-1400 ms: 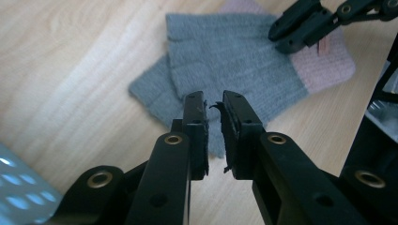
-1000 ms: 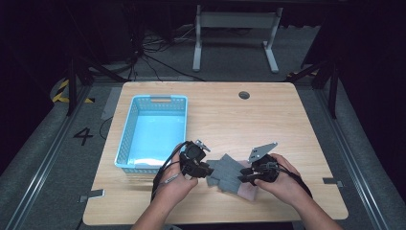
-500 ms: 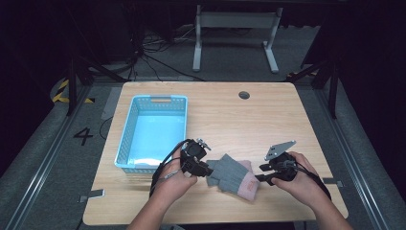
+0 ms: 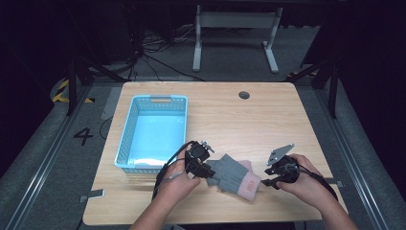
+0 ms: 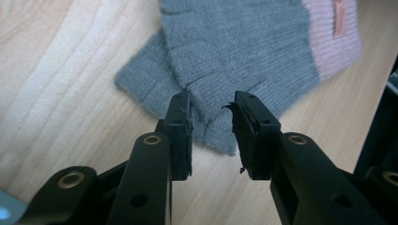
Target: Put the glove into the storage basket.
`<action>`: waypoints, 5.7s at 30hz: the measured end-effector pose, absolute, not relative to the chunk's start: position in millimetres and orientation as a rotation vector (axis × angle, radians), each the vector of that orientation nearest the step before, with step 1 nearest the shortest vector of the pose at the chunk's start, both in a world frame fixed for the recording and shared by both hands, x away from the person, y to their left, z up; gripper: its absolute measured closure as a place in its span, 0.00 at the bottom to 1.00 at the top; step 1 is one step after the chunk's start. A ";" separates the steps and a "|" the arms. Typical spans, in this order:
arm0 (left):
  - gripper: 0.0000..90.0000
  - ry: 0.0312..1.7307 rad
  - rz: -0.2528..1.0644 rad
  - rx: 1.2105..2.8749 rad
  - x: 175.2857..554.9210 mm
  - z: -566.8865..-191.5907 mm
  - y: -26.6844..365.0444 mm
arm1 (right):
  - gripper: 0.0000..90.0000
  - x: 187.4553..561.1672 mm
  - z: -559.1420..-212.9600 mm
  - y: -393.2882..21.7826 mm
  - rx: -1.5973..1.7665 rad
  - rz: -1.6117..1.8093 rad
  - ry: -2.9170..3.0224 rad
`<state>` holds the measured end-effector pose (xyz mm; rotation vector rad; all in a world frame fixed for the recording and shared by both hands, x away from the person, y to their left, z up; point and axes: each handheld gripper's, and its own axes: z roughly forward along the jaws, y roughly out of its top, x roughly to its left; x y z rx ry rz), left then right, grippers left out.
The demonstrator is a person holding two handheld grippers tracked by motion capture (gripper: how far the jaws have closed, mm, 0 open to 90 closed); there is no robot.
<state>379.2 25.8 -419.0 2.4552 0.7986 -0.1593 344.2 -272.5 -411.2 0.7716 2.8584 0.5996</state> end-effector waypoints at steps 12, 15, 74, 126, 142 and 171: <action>0.76 0.796 -0.192 2.508 382.8 -432.4 17.7 | 0.64 342.8 -418.8 -267.3 0.733 0.578 2.891; 0.76 0.791 -0.197 2.514 381.9 -433.9 14.8 | 0.67 341.9 -419.6 -263.7 0.714 0.591 2.883; 0.99 0.764 -0.029 2.458 349.0 -389.8 25.3 | 0.95 345.9 -387.2 -254.0 0.782 0.748 2.765; 0.88 0.832 -0.164 2.541 350.5 -407.3 18.2 | 0.84 381.3 -420.8 -251.7 0.830 0.735 2.682; 0.77 0.787 -0.016 2.362 348.5 -376.7 19.3 | 0.75 365.7 -401.9 -277.5 0.910 0.791 2.623; 0.55 0.787 0.007 2.296 373.4 -405.2 -13.7 | 0.67 352.3 -395.7 -315.8 1.076 0.822 2.565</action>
